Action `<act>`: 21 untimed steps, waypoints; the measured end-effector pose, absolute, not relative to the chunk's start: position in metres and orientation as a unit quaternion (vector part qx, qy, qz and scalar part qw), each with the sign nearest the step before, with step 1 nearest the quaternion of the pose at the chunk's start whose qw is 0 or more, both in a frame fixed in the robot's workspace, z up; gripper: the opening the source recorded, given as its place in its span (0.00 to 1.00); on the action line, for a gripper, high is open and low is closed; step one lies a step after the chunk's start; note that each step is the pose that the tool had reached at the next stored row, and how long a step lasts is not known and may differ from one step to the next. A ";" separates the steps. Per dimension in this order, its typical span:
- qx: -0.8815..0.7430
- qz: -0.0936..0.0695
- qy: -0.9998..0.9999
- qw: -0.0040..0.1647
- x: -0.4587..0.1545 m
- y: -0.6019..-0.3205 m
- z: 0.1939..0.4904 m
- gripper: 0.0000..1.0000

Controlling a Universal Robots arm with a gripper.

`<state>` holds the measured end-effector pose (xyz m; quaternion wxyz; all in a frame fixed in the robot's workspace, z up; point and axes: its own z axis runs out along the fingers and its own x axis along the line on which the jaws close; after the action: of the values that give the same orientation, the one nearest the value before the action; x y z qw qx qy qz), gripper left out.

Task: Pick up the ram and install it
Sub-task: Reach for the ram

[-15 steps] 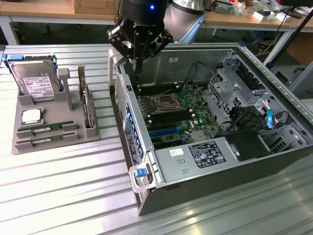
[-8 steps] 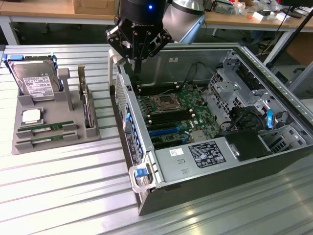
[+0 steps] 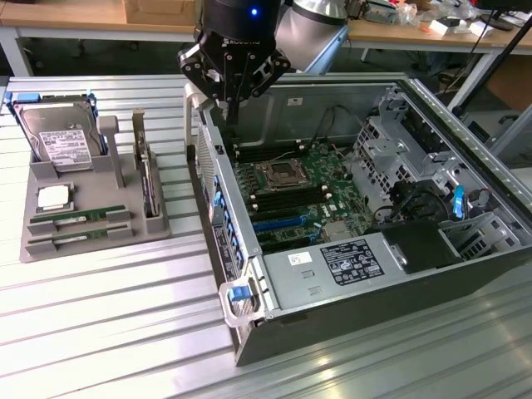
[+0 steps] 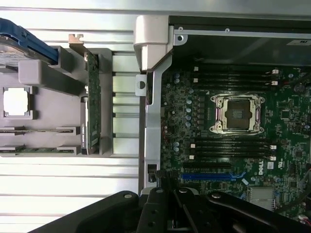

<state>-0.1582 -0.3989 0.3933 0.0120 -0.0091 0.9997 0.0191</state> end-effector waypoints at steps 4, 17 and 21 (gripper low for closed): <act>-0.009 0.019 1.000 0.012 -0.159 -0.399 0.393 0.11; -0.009 0.019 1.000 0.012 -0.166 -0.399 0.393 0.11; -0.009 0.019 1.000 0.012 -0.168 -0.399 0.393 0.11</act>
<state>-0.1685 -0.3989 0.3933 0.0120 -0.0091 0.9997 0.0189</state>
